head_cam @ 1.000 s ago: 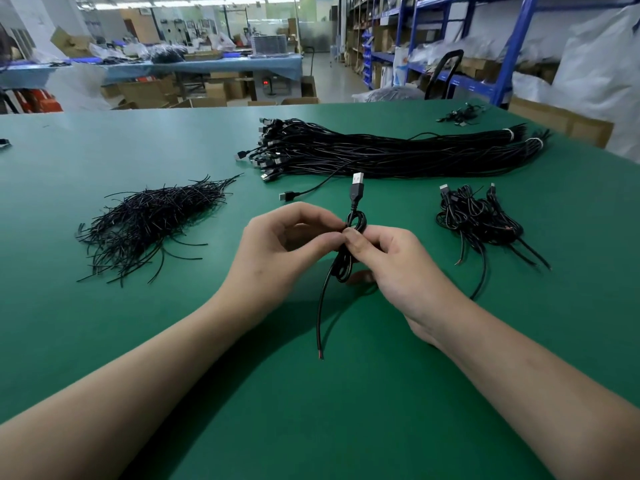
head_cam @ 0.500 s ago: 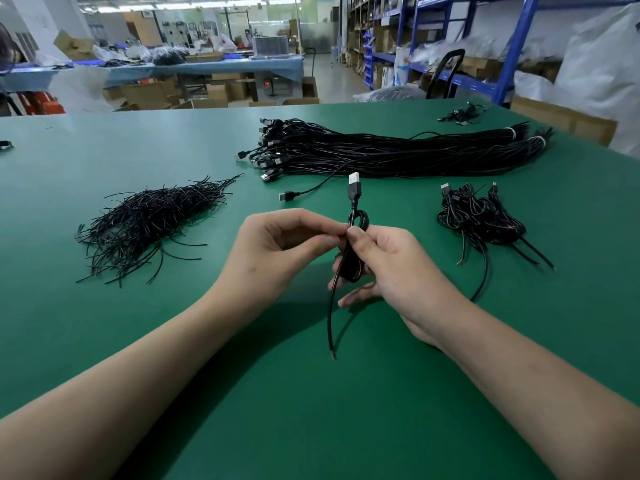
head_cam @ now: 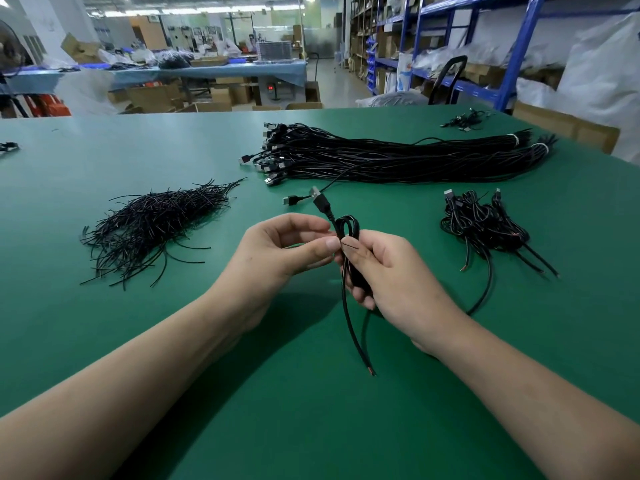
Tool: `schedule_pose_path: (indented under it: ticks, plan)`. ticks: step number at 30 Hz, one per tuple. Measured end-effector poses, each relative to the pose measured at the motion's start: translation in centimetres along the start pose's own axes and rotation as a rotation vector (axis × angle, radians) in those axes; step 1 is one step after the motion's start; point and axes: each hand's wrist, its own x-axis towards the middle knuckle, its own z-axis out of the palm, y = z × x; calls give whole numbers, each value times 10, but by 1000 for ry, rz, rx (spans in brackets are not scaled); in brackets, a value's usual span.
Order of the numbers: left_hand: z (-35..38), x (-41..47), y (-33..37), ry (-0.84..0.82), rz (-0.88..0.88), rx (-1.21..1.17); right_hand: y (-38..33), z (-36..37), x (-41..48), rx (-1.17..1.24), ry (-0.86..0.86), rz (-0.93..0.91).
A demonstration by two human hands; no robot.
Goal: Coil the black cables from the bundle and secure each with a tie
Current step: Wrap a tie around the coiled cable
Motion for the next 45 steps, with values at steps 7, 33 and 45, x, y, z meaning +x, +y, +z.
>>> schedule_pose_path:
  ticks: [7, 33, 45]
  plan:
    - [0, 0, 1, -25, -123, -88, -3, -1, -2, -91, 25, -11]
    - [8, -3, -6, -126, -58, -11, -13, -1, -1, 520, 18, 306]
    - [12, -4, -6, -161, 28, 56, -13, 1, -3, 469, 114, 144]
